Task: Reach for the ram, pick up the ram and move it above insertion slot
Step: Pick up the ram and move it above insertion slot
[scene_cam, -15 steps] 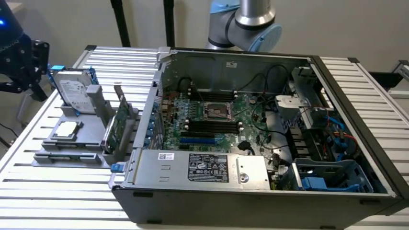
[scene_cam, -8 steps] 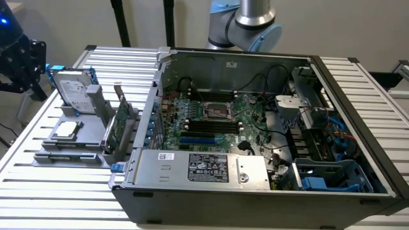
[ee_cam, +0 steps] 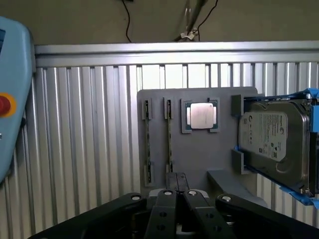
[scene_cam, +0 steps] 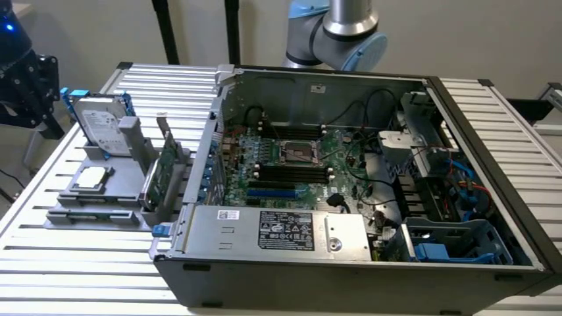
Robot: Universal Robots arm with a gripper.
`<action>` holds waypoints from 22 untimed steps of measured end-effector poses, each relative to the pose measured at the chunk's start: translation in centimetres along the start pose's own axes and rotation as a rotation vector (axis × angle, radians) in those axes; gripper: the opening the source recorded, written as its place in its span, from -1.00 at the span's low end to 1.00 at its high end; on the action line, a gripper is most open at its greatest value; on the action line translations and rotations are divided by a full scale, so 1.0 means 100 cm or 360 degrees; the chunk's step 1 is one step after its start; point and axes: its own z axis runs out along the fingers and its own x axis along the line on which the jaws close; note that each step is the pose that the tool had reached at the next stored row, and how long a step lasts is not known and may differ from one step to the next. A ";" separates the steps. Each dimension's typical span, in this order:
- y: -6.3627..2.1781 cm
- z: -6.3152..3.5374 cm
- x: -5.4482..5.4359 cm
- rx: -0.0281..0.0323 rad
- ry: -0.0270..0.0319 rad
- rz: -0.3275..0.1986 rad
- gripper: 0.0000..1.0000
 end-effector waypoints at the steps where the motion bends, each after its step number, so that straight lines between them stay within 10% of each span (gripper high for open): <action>1: 0.0000 0.0000 0.000 -0.00001 0.00000 0.0000 -0.79; 12: 0.0001 0.0001 0.000 0.00002 -0.00002 0.0000 -0.76; 22: -0.0001 0.0040 0.002 0.00000 -0.00001 0.0000 -0.15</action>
